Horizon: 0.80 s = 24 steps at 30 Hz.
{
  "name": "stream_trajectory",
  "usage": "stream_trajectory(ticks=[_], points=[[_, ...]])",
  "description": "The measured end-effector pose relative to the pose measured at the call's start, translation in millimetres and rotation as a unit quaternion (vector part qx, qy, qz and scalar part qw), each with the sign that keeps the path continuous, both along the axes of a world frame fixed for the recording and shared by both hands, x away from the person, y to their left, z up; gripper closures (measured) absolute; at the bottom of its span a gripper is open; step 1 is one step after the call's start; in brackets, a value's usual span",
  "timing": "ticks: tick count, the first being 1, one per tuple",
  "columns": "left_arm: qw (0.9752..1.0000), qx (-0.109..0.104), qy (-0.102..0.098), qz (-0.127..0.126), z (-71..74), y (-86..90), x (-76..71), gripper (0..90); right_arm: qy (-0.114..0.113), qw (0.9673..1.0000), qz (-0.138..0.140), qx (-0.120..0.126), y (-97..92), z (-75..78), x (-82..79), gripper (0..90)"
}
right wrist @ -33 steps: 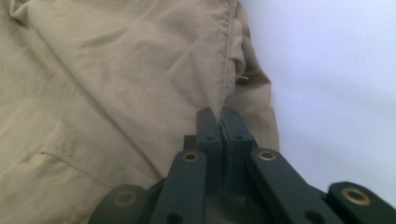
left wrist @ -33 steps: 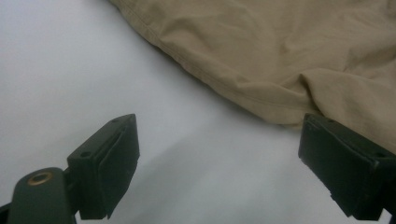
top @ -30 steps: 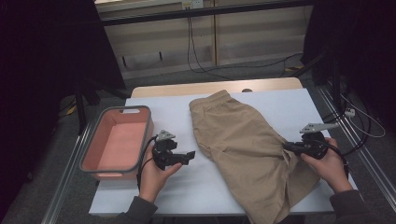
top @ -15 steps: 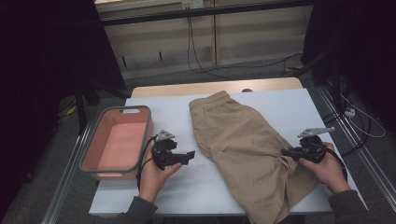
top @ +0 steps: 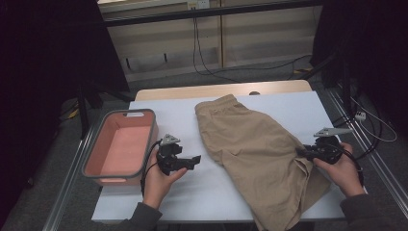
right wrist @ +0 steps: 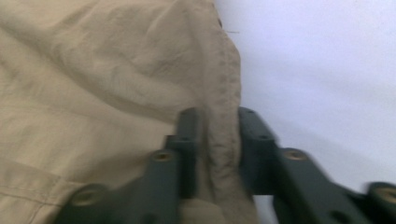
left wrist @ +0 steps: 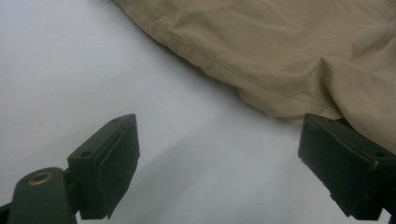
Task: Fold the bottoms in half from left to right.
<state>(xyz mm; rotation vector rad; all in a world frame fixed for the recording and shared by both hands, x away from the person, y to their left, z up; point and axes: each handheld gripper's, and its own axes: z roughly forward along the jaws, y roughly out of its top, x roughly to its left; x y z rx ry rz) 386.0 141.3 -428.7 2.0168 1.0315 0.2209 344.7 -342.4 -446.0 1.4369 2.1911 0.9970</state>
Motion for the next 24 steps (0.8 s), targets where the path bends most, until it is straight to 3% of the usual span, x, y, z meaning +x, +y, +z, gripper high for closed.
stream_trajectory(ticks=[2, 3, 4, 5, 6, 9, 15, 24], points=[[1.0000, -0.001, 0.001, -0.001, 0.3, 0.2, -0.3, 12.6, -0.002, 1.0000, 0.001, -0.003, 1.4, 1.0, 0.0, 64.8], [1.0000, -0.002, 0.000, 0.003, 0.3, 0.3, -0.5, 12.6, -0.012, 0.9999, 0.007, 0.001, 3.8, 4.4, -0.5, 55.9], [1.0000, -0.002, 0.000, 0.003, 0.3, 0.3, -0.5, 12.6, -0.012, 0.9999, 0.007, 0.001, 3.8, 4.4, -0.5, 55.9], [1.0000, -0.001, 0.000, 0.002, 0.2, 0.7, -0.3, 12.6, -0.024, 0.9997, 0.005, 0.002, 6.2, 9.4, -0.7, 46.3], [1.0000, -0.001, 0.000, 0.002, 0.2, 0.7, -0.3, 12.6, -0.024, 0.9997, 0.005, 0.002, 6.2, 9.4, -0.7, 46.3], [1.0000, 0.000, -0.001, 0.002, 0.8, 0.7, -0.6, 12.6, -0.040, 0.9992, 0.003, 0.000, 11.4, 19.2, -0.8, 35.1], [1.0000, -0.002, -0.002, 0.004, 1.3, 0.5, -0.6, 12.6, -0.047, 0.9986, 0.021, -0.007, 23.2, 27.4, -0.4, 29.1], [1.0000, -0.004, -0.001, 0.005, 1.1, -2.2, 1.3, 12.3, -0.047, 0.9984, 0.027, -0.013, 30.6, 28.0, 0.7, 23.8]])
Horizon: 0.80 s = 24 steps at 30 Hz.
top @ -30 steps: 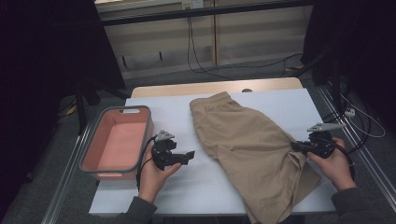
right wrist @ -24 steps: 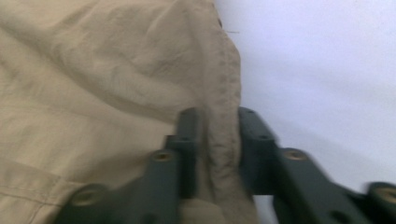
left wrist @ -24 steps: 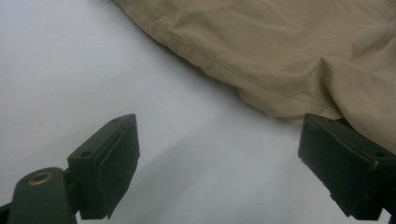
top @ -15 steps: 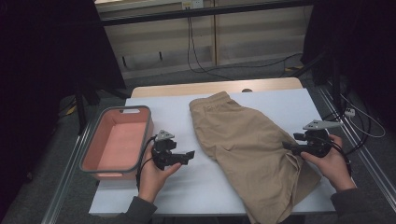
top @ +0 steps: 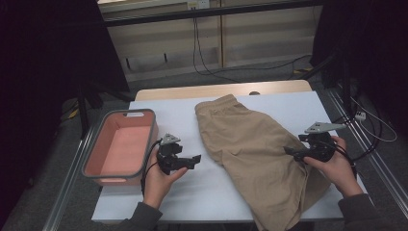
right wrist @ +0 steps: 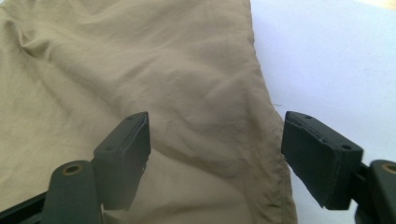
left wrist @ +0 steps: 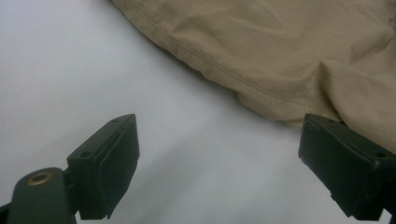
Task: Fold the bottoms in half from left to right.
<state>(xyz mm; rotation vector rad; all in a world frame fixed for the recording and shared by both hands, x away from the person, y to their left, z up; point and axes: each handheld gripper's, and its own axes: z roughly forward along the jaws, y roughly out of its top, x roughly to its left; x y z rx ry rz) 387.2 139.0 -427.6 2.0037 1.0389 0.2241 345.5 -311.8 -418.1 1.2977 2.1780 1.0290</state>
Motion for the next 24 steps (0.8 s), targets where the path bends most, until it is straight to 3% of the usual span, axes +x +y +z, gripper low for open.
stream_trajectory(ticks=[8, 20, 22, 24], points=[[0.9999, 0.007, -0.013, 0.003, -1.4, -9.3, 12.5, 10.2, 0.002, 1.0000, 0.004, -0.002, 0.6, -3.2, -3.7, 21.6], [0.9993, 0.020, -0.030, 0.006, -7.3, -38.3, 48.4, 8.8, 0.002, 1.0000, -0.002, 0.004, -1.6, -5.3, -6.4, 18.7], [0.9989, 0.019, -0.038, 0.019, -9.3, -41.9, 54.9, 10.2, -0.001, 1.0000, -0.002, 0.004, -1.4, -4.6, -6.9, 18.7], [0.9988, 0.022, -0.028, 0.033, -13.0, -44.7, 63.8, 11.9, 0.001, 1.0000, 0.000, 0.000, -1.3, -6.0, -6.9, 18.7]])
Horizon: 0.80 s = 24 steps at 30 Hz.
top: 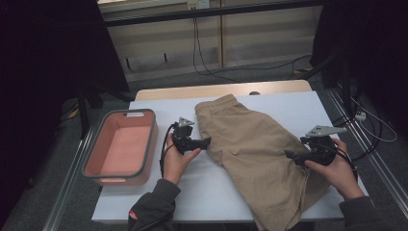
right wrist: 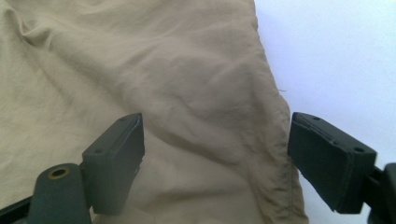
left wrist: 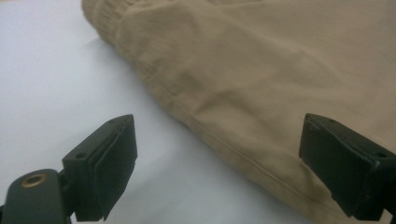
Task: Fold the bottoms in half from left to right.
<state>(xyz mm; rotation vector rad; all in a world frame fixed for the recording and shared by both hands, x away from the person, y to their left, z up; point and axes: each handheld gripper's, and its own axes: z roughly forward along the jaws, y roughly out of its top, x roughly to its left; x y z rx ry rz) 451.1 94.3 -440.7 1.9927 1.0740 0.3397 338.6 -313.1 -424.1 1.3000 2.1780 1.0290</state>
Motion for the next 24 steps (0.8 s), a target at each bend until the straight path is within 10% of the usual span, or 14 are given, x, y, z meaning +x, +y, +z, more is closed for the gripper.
stream_trajectory(ticks=[11, 24], points=[[0.9998, 0.002, 0.020, 0.009, -20.7, -12.9, 19.6, 25.9, 0.004, 0.9999, 0.001, -0.011, 1.7, -3.3, 0.1, 18.6], [0.9990, 0.006, 0.044, -0.001, -13.8, -20.2, 16.1, 88.1, 0.005, 0.9999, 0.001, -0.009, 2.6, -4.5, -2.0, 18.7]])
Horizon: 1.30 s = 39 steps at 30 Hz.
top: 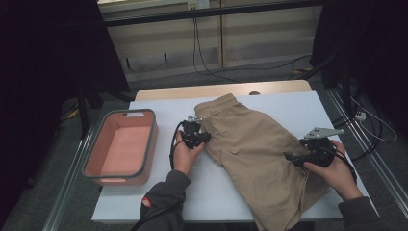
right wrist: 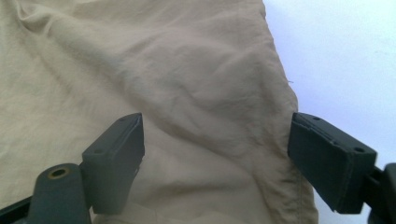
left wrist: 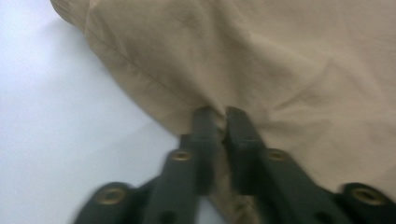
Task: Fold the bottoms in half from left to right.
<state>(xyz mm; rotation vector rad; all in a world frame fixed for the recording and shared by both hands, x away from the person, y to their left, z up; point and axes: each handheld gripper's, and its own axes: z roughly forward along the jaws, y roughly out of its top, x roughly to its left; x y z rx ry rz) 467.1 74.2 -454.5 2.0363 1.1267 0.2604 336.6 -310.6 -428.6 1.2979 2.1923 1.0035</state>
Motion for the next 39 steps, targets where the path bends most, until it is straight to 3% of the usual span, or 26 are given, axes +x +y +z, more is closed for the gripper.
stream_trajectory(ticks=[6, 11, 14, 20, 21, 26, 28, 30, 32, 37, 39], points=[[0.9997, -0.003, -0.005, 0.022, 14.3, 23.8, 0.0, 89.7, 0.000, 1.0000, 0.002, -0.002, 0.1, 0.6, -1.0, 18.7], [0.9971, 0.030, -0.022, 0.067, 30.5, 62.3, 1.8, 90.0, -0.001, 1.0000, 0.003, 0.001, -1.4, 2.5, -2.6, 19.2], [0.9960, 0.034, -0.022, 0.079, 36.0, 76.8, 0.3, 90.0, -0.001, 1.0000, 0.005, 0.003, -2.8, 2.3, -3.8, 19.8], [0.9967, 0.016, -0.025, 0.075, 36.1, 80.1, -5.5, 89.5, 0.010, 0.9998, 0.010, 0.011, -1.2, -3.2, -8.3, 24.6], [0.9968, 0.003, -0.024, 0.076, 33.6, 79.7, -7.9, 88.9, 0.019, 0.9996, 0.017, 0.013, 0.2, -7.9, -11.3, 29.0], [0.9971, -0.002, -0.025, 0.072, 29.2, 80.6, -15.3, 85.2, 0.046, 0.9982, 0.031, 0.023, -1.5, -16.1, -18.9, 50.1], [0.9971, -0.003, -0.027, 0.072, 28.8, 81.1, -16.6, 83.2, 0.045, 0.9984, 0.028, 0.021, -2.8, -14.1, -22.5, 63.4], [0.9971, -0.001, -0.032, 0.069, 28.6, 81.3, -19.3, 82.5, 0.043, 0.9984, 0.027, 0.023, -3.5, -12.5, -24.4, 65.1], [0.9972, 0.000, -0.033, 0.068, 30.0, 81.2, -19.9, 77.8, 0.039, 0.9984, 0.032, 0.025, -7.2, -8.8, -29.2, 78.5], [0.9973, -0.008, -0.040, 0.061, 32.6, 78.4, -24.7, 64.7, 0.040, 0.9985, 0.023, 0.029, -11.9, -9.3, -34.9, 76.5], [0.9976, -0.004, -0.041, 0.057, 31.8, 77.1, -26.4, 55.9, 0.039, 0.9987, 0.013, 0.029, -11.9, -11.6, -37.7, 58.5]])
